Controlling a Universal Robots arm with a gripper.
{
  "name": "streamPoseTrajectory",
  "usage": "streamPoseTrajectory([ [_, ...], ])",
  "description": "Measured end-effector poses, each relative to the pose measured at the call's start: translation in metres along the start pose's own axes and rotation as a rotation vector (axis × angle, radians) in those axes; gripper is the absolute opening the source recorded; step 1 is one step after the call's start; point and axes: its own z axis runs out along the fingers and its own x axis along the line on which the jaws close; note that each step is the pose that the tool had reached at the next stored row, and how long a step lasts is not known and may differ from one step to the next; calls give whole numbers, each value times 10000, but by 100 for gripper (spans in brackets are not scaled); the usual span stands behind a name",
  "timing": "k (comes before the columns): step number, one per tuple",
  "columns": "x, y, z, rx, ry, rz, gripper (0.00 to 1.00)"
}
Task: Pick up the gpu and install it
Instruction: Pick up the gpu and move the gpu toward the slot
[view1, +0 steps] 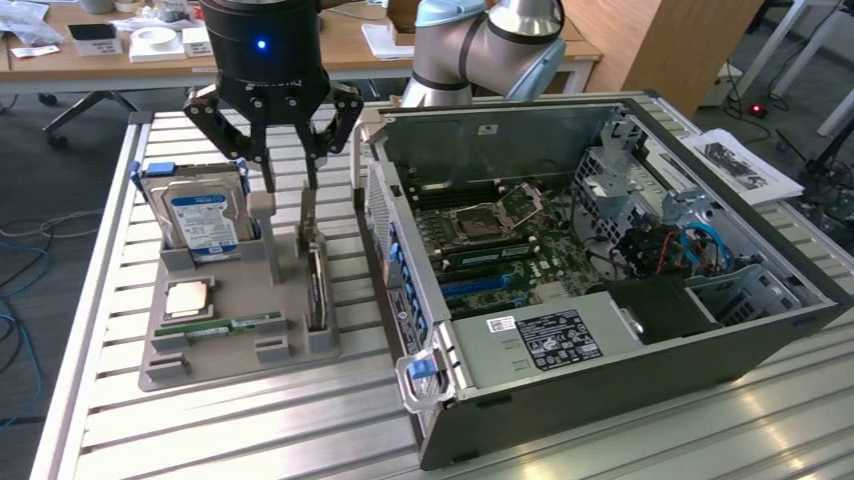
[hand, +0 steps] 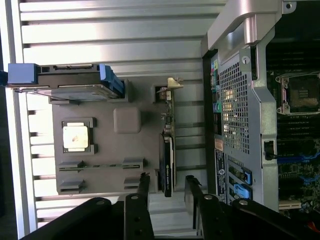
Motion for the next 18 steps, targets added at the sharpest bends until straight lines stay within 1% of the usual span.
streamPoseTrajectory([
  [1, 0, 0, 0, 0, 0, 0, 41],
  [2, 0, 0, 0, 0, 0, 0, 47],
  [3, 0, 0, 0, -1, 0, -1, 47],
  [4, 0, 0, 0, 0, 0, 0, 53],
  [8, 1, -1, 16, -1, -1, 0, 53],
  [18, 4, -9, 194, 0, 1, -1, 53],
])
